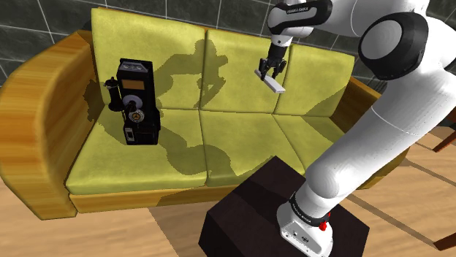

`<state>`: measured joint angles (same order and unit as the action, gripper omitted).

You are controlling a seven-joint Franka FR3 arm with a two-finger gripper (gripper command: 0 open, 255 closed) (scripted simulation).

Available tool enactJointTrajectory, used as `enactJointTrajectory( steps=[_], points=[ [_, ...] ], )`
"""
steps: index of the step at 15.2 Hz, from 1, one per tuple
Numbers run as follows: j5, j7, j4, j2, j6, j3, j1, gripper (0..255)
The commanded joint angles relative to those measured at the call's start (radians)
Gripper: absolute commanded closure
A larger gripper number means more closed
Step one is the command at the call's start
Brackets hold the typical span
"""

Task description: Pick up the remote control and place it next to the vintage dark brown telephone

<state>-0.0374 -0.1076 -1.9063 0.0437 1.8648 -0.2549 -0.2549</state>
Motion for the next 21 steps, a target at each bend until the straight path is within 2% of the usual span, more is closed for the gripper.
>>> enactJointTrajectory(
  steps=[1, 21],
  points=[
    [-0.001, -0.001, 0.025, 0.003, -0.027, 0.0, 0.0, 255],
    [0.008, -0.012, 0.329, -0.026, -0.303, -0.001, 0.0, 255]
  ],
)
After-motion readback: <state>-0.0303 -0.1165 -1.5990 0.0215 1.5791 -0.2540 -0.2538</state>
